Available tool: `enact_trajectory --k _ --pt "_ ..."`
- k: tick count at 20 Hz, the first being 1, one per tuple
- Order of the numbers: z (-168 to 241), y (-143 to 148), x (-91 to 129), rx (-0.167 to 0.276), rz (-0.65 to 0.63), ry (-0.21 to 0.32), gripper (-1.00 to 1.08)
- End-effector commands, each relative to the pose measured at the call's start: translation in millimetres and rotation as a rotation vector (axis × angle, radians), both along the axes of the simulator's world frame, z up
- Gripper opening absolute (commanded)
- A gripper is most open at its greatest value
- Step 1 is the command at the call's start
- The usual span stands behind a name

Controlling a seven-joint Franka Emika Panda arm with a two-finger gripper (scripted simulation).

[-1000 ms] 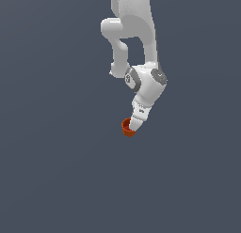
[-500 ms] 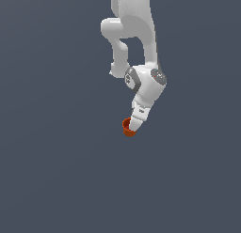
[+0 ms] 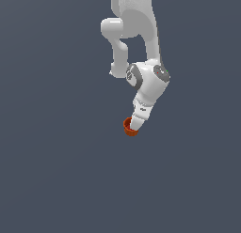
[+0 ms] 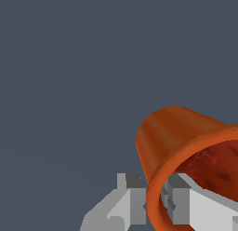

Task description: Pick up the object and move it to a goal position.

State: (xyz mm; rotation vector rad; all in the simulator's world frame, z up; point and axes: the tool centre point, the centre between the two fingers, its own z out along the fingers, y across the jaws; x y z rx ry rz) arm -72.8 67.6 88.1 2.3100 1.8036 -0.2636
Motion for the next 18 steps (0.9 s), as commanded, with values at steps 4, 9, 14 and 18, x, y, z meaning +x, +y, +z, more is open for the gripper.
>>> enact_trajectory --k 4,9,14,18 --pt "33 5 14 0.003 0.001 -0.002 -1.0" --pt "74 11 30 0.005 0.002 -0.001 -1.0" --pt "122 18 50 0.006 0.002 0.0 -1.0" --pt "160 23 66 0.007 0.002 0.0 -1.0"
